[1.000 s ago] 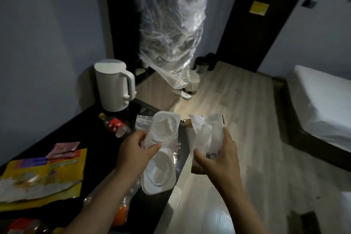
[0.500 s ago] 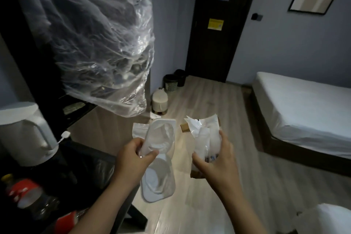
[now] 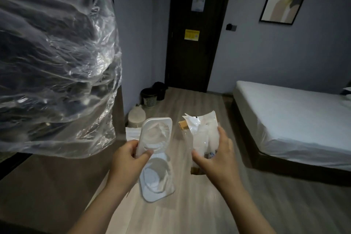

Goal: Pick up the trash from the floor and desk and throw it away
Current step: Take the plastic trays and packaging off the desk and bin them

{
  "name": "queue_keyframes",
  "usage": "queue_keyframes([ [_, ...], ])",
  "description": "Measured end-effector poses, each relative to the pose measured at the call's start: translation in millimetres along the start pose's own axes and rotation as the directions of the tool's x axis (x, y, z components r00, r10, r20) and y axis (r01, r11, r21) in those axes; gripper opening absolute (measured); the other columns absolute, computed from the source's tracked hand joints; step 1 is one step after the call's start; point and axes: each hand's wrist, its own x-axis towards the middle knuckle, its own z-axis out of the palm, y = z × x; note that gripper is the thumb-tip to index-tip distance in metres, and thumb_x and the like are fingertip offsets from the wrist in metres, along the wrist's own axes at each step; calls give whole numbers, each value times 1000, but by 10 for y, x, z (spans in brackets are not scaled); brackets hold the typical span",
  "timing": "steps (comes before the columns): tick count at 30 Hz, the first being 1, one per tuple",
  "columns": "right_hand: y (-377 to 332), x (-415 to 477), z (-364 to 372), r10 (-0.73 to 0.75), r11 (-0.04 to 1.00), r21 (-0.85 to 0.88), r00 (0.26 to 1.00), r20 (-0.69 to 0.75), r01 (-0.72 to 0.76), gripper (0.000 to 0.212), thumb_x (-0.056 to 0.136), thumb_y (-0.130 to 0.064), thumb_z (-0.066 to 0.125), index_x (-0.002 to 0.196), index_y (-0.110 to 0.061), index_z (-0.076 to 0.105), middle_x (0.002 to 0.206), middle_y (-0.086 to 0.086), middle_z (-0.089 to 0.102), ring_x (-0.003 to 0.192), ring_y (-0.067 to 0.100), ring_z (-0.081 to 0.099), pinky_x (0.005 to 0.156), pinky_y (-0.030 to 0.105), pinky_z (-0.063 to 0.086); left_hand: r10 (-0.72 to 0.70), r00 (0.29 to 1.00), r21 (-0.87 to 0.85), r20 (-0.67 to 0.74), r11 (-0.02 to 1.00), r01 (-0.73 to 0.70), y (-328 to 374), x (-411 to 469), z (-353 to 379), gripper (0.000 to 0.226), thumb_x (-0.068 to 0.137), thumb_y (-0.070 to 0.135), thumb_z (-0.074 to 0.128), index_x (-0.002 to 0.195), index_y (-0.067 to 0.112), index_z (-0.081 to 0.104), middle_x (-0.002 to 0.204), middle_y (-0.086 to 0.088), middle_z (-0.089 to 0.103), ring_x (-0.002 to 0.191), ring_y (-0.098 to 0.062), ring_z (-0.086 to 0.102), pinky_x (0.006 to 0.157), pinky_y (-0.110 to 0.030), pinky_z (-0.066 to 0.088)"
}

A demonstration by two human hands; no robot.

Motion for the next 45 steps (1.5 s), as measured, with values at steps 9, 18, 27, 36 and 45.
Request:
queue_keyframes([
  [9, -9, 1488, 428, 6, 999, -51, 999, -47, -8, 107, 59, -60, 72, 144, -42, 10, 117, -17, 28, 100, 4, 42, 56, 11, 38, 70, 997, 60, 35, 996, -72, 141, 1604, 347, 8, 78, 25, 73, 75, 24, 66, 72, 9, 69, 64, -5, 63, 51, -19, 46],
  [18, 431, 2881, 695, 34, 997, -64, 997, -73, -39, 105, 59, -60, 71, 143, -44, 9, 119, -16, 30, 106, 9, 45, 78, 39, 58, 90, 993, 103, 73, 990, -97, 196, 2942, 1013, 7, 79, 23, 72, 83, 19, 68, 76, 1, 70, 72, -16, 66, 68, -42, 54],
  [27, 956, 4524, 724, 15, 1000, -15, 997, -81, -16, 105, 60, -61, 69, 144, -44, 8, 124, -14, 31, 108, 9, 43, 80, 42, 57, 99, 993, 102, 65, 989, -105, 404, 4237, 2020, 9, 80, 26, 71, 83, 18, 67, 79, -6, 70, 74, -21, 66, 70, -42, 54],
  [36, 1309, 5836, 1233, 45, 999, 16, 999, 2, -45, 102, 56, -59, 68, 141, -48, 12, 112, -16, 30, 90, 6, 49, 74, 40, 58, 37, 999, 108, 22, 993, -39, 193, 5445, 2607, 6, 80, 25, 72, 82, 22, 68, 76, 0, 71, 72, -16, 65, 67, -36, 54],
  [45, 1338, 7311, 2355, 45, 999, 19, 998, 54, -46, 103, 57, -56, 68, 142, -46, 13, 115, -15, 30, 99, 15, 56, 69, 41, 59, 14, 1000, 118, -12, 993, -13, -262, 7152, 2690, 13, 79, 26, 73, 72, 19, 64, 66, 0, 65, 55, -4, 54, 51, -18, 40],
])
